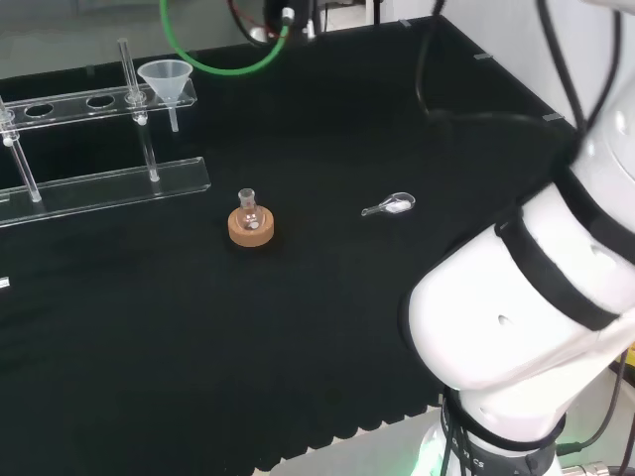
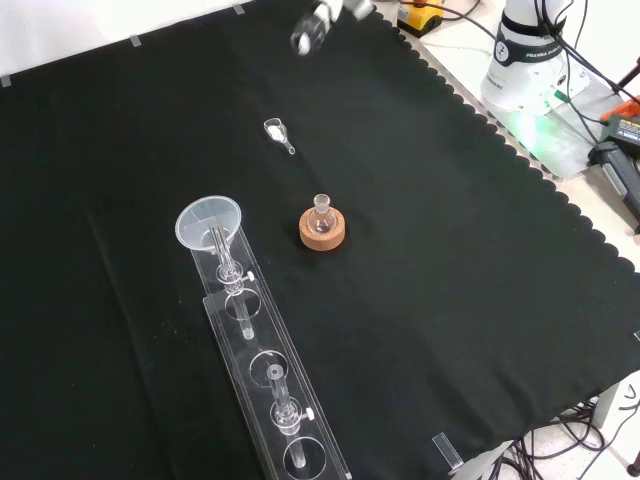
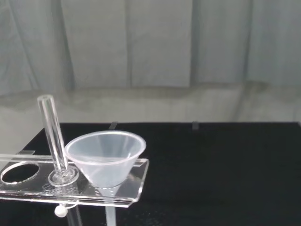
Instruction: Pick up the funnel from the transparent funnel stand.
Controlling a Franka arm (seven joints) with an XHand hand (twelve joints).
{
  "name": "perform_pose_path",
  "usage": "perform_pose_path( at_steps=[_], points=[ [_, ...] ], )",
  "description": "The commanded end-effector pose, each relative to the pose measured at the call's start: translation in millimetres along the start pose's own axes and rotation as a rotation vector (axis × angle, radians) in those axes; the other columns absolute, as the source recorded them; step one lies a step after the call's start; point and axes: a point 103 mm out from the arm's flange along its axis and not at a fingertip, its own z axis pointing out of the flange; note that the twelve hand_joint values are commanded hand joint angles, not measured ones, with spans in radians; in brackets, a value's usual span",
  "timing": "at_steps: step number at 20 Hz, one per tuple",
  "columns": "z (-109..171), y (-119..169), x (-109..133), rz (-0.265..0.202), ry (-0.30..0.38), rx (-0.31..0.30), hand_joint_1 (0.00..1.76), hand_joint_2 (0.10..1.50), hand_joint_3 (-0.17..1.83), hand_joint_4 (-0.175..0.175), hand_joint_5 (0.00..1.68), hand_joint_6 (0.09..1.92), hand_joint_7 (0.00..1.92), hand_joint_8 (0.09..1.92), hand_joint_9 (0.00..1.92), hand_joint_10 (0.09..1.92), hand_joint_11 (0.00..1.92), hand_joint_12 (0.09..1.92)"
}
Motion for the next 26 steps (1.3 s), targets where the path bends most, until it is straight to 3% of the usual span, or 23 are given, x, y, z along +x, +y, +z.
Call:
perform_pose_path(
  at_steps=[1, 5, 9, 14, 19, 26],
  points=[
    [65, 81, 50, -0.024, 0.043, 0.094, 0.19, 0.83, 0.11, 0.041, 0.0, 0.09, 0.0, 0.09, 0.0, 0.14, 0.0, 1.46],
    [87, 101, 60, -0.038, 0.033, 0.147, 0.19, 0.83, 0.11, 0.042, 0.0, 0.09, 0.0, 0.09, 0.0, 0.13, 0.0, 1.44],
    [109, 106, 58, -0.012, 0.022, 0.242, 0.19, 0.83, 0.09, 0.043, 0.0, 0.09, 0.0, 0.09, 0.0, 0.09, 0.0, 1.39],
    [122, 91, 42, 0.026, 0.004, 0.377, 0.18, 0.83, 0.06, 0.062, 0.0, 0.09, 0.0, 0.09, 0.0, 0.09, 0.0, 1.06],
    [130, 67, 35, 0.004, -0.089, 0.371, 0.17, 0.83, 0.05, 0.071, 0.0, 0.09, 0.0, 0.09, 0.0, 0.09, 0.0, 0.92],
    [157, 60, 44, -0.002, -0.095, 0.438, 0.17, 0.83, 0.05, 0.067, 0.0, 0.09, 0.0, 0.09, 0.0, 0.09, 0.0, 0.92]
  ],
)
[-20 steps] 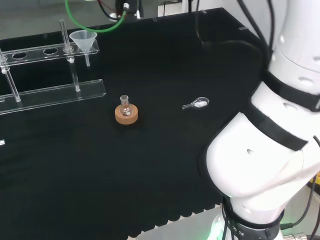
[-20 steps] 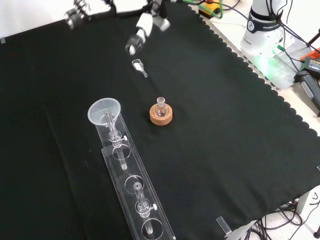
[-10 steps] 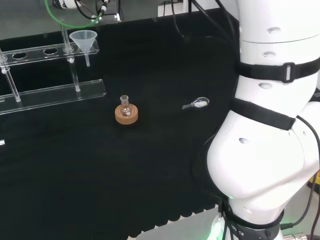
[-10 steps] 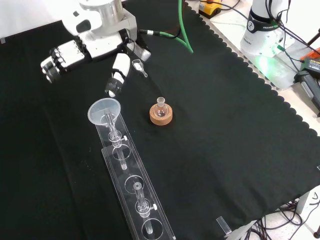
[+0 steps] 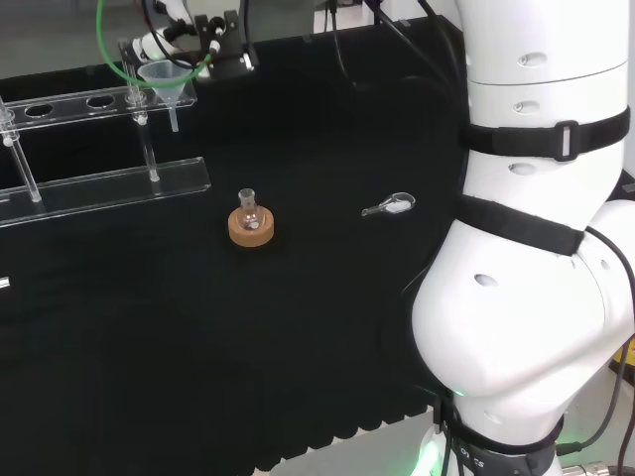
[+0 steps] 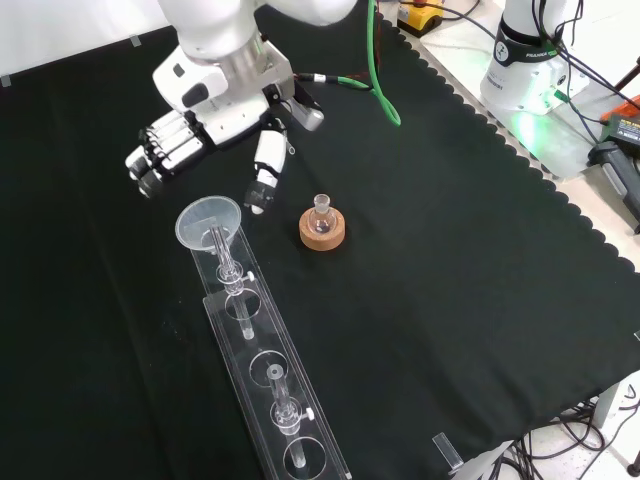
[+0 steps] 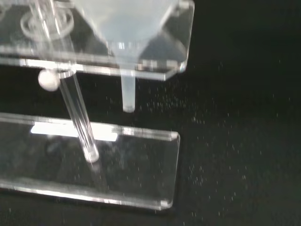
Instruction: Pick up the funnel from the transparent funnel stand.
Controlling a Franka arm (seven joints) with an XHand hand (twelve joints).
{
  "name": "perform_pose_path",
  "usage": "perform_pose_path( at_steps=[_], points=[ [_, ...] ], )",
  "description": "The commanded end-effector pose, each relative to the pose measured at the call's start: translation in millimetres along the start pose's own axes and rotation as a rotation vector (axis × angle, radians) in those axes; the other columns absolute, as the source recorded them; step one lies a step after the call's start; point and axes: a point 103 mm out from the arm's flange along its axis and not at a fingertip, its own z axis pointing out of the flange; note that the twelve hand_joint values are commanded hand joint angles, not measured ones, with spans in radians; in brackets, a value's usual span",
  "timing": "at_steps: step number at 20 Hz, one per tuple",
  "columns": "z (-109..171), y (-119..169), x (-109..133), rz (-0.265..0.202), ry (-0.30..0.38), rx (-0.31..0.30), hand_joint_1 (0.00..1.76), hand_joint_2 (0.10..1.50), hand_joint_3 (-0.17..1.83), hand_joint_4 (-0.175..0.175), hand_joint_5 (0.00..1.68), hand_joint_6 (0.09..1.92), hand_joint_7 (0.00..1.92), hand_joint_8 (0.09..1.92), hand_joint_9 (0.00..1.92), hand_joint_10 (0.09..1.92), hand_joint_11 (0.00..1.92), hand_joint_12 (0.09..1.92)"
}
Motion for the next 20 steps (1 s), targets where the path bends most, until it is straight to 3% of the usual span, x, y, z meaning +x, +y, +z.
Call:
perform_pose_path(
  at_steps=[1, 10, 14, 20],
  points=[
    [16, 10, 10, -0.002, -0.016, 0.031, 0.17, 0.83, 0.05, 0.067, 0.0, 0.09, 0.0, 0.09, 0.0, 0.09, 0.0, 0.92],
    [33, 45, 9, -0.009, -0.008, 0.097, 0.17, 0.83, 0.05, 0.068, 0.0, 0.09, 0.0, 0.09, 0.0, 0.09, 0.0, 0.91],
    [37, 48, 7, -0.004, -0.058, 0.133, 0.17, 0.83, 0.04, 0.068, 0.0, 0.09, 0.0, 0.09, 0.0, 0.09, 0.0, 0.92],
    [44, 44, -2, 0.018, -0.08, 0.178, 0.17, 0.83, 0.04, 0.068, 0.0, 0.09, 0.0, 0.09, 0.0, 0.09, 0.0, 0.94]
  ],
)
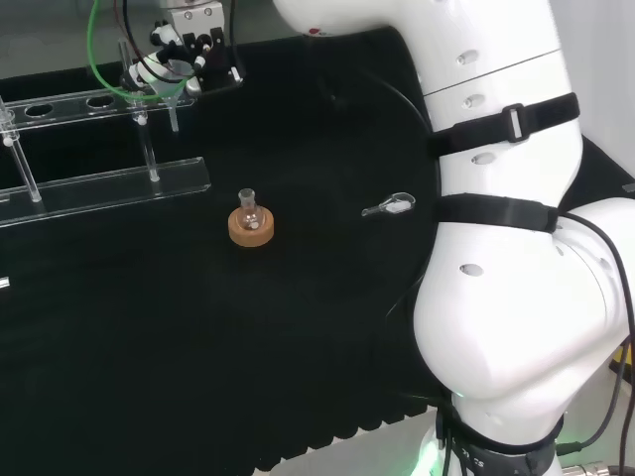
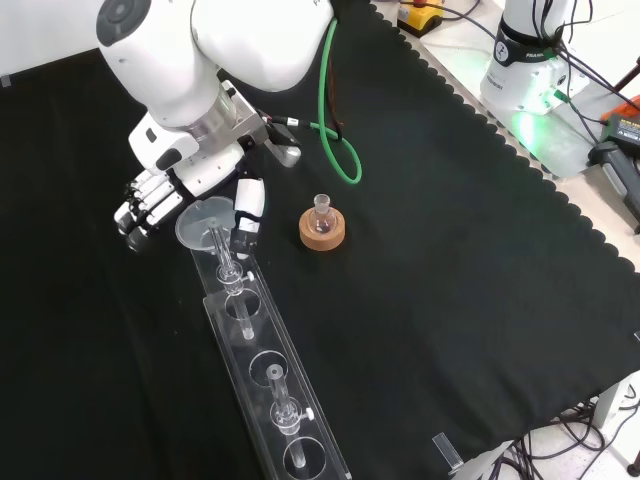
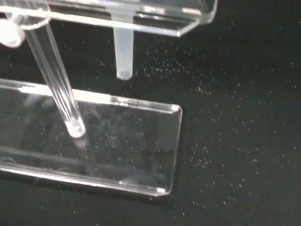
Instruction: Pick up the funnel from the transparent funnel stand.
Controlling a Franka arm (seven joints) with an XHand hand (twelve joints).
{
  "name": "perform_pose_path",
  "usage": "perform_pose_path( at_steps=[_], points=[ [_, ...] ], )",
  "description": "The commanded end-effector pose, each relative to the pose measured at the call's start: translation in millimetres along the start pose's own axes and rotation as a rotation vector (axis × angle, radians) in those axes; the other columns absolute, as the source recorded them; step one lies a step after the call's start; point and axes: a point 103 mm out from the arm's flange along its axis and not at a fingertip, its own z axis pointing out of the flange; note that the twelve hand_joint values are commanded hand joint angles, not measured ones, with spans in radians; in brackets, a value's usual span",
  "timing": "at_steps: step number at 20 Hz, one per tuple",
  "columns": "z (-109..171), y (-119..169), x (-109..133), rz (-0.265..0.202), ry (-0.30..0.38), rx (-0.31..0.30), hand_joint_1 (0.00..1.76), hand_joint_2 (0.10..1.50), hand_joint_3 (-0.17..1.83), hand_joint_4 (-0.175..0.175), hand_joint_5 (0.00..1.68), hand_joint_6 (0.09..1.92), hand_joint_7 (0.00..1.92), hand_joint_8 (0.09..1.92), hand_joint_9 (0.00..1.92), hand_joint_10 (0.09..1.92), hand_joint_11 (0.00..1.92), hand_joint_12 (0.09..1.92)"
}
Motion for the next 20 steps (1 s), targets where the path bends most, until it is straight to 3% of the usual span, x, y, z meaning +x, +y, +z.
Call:
perform_pose_path(
  at_steps=[1, 3, 5, 8, 9, 11, 13, 15, 17, 20],
  points=[
    [11, -3, -10, 0.031, -0.031, 0.055, 0.17, 0.84, 0.04, 0.069, 0.0, 0.09, 0.0, 0.09, 0.0, 0.09, 0.0, 1.01],
    [14, -3, -11, 0.026, -0.034, 0.07, 0.16, 0.84, 0.04, 0.062, 0.0, 0.09, 0.0, 0.09, 0.0, 0.09, 0.01, 1.36],
    [18, -3, -12, 0.027, -0.034, 0.069, 0.15, 0.84, 0.03, 0.047, 0.0, 0.09, 0.0, 0.09, 0.05, 0.13, 0.19, 1.5],
    [16, -5, -7, 0.025, -0.058, 0.041, 0.14, 0.85, 0.02, 0.024, 0.0, 0.09, 0.03, 0.09, 0.09, 0.76, 0.52, 1.46],
    [14, -6, -5, 0.023, -0.078, 0.01, 0.15, 0.85, 0.02, 0.015, 0.05, 0.09, 0.06, 0.13, 0.2, 0.87, 0.65, 1.39],
    [11, -8, -2, 0.019, -0.107, -0.05, 0.16, 0.86, 0.02, -0.004, 0.16, 0.09, 0.07, 0.53, 0.43, 0.92, 0.86, 1.28],
    [6, -13, 2, -0.001, -0.166, -0.193, 0.26, 0.89, 0.03, -0.08, 0.38, 0.09, 0.28, 0.89, 0.88, 0.88, 1.28, 1.07],
    [4, -15, 3, -0.015, -0.203, -0.283, 0.38, 0.93, 0.05, -0.143, 0.57, 0.16, 0.57, 1.04, 1.24, 0.79, 1.58, 0.92],
    [2, -16, 0, -0.024, -0.246, -0.359, 0.48, 0.95, 0.07, -0.168, 0.64, 0.44, 0.83, 1.12, 1.49, 0.76, 1.77, 0.9],
    [-4, -19, -2, -0.033, -0.279, -0.449, 0.58, 0.95, 0.08, -0.175, 0.67, 0.86, 1.09, 1.19, 1.69, 0.79, 1.89, 0.96]
  ],
)
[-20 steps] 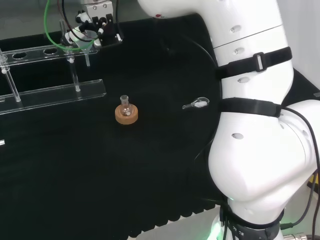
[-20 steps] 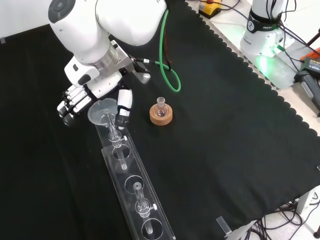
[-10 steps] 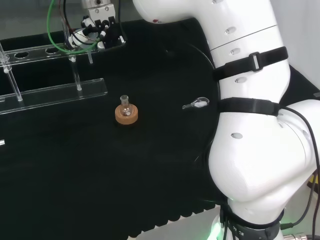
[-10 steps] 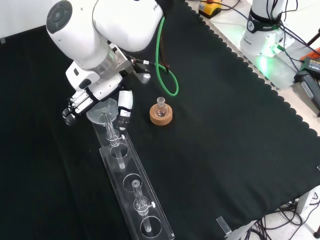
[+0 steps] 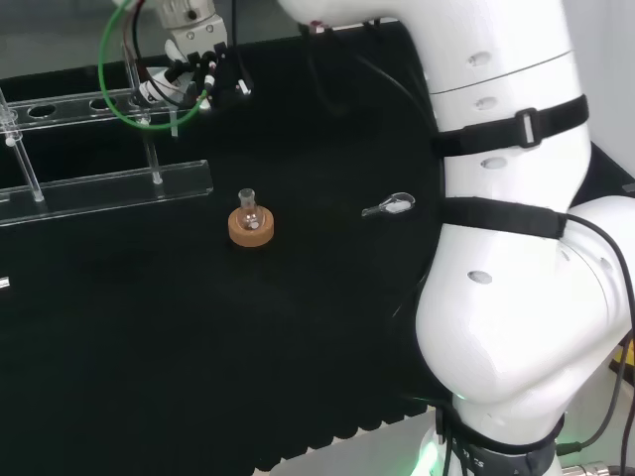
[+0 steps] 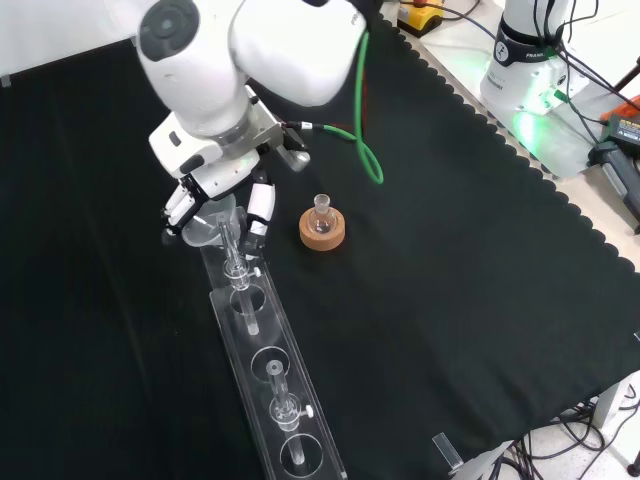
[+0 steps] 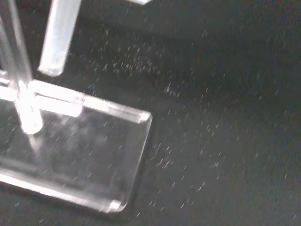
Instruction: Pick up the funnel from the transparent funnel stand.
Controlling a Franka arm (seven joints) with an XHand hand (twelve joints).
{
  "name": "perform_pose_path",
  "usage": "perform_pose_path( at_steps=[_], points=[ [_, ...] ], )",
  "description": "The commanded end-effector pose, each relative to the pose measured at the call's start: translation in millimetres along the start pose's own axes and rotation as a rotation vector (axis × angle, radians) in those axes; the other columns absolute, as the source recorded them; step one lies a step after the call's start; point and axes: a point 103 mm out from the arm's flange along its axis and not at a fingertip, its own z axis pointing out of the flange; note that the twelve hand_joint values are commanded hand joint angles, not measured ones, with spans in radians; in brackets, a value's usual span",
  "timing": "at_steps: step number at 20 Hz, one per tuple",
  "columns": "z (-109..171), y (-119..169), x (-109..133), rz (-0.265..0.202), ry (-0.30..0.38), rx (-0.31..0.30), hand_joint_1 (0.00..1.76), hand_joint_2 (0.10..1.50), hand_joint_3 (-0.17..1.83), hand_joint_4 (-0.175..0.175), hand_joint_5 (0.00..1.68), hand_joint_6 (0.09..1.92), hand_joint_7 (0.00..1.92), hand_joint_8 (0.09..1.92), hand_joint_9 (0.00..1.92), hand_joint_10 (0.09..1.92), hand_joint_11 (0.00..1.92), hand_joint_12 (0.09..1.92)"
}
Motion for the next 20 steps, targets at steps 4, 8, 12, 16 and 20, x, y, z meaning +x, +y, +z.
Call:
perform_pose_path(
  at_steps=[4, 8, 12, 16, 20],
  points=[
    [-35, -14, -2, -0.04, -0.184, -0.512, 0.85, 0.9, 0.07, -0.175, 1.08, 0.91, 1.52, 1.17, 1.9, 0.94, 1.92, 1.19],
    [-48, -21, -1, -0.043, -0.232, -0.615, 1.15, 0.61, 0.63, -0.112, 1.4, 0.49, 1.74, 0.96, 1.92, 1.08, 1.92, 1.24],
    [-84, -28, -3, -0.044, -0.213, -0.689, 1.22, 0.47, 0.87, -0.171, 1.47, 0.42, 1.79, 0.88, 1.92, 1.06, 1.92, 1.24],
    [-132, -47, -9, -0.012, -0.136, -0.759, 1.23, 0.45, 0.91, -0.175, 1.48, 0.43, 1.8, 0.86, 1.92, 1.04, 1.92, 1.25],
    [-195, -94, -20, 0.018, 0.034, -0.788, 1.23, 0.45, 0.92, -0.175, 1.47, 0.44, 1.79, 0.86, 1.92, 1.02, 1.92, 1.25]
  ],
)
